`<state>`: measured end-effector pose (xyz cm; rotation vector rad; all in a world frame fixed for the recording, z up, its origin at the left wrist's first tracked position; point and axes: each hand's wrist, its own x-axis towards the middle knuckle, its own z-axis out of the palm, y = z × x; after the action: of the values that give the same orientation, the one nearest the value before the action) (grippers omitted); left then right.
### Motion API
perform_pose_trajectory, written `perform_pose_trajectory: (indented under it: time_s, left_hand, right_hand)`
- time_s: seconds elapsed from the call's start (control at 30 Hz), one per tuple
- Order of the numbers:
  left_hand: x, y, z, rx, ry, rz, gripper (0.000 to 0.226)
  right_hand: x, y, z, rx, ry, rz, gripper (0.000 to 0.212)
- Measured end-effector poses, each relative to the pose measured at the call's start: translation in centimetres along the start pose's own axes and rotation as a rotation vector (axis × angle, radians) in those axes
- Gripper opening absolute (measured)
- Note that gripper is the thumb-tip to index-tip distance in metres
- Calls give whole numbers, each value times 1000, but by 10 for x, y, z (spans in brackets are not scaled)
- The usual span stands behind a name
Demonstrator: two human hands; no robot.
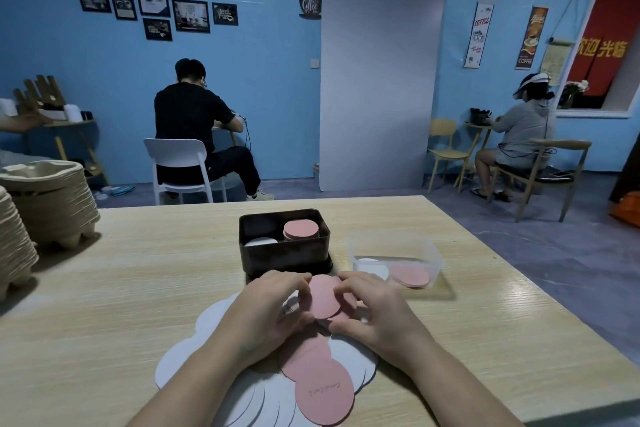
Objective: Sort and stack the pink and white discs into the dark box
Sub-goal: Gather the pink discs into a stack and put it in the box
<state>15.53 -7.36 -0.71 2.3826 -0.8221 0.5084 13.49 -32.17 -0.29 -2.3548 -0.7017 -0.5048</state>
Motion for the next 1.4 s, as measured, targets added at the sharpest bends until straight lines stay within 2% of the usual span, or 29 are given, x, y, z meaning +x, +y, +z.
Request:
perform_pose_trajectory:
  time_s: [0.2,0.37,0.6,0.93,1.4]
  left_hand:
    - [0,4,-1,0,-12,6,31]
    - [-3,5,-2,-65,-3,-40,49]
    - [-6,9,-6,-127,-3,-17,24]
    - [-5,7,-3,-124,39,29,37]
    - [-5,6,-3,-91,26,37,34]
  right_hand:
    - [7,-5,7,12,-39,-38,47]
    - [3,-5,4,92,-4,-39,41]
    - [2,-5,3,141,52,-26,36]
    - [1,-7,3,109,66,-23,33]
    - [2,-7,2,158,48,-40,34]
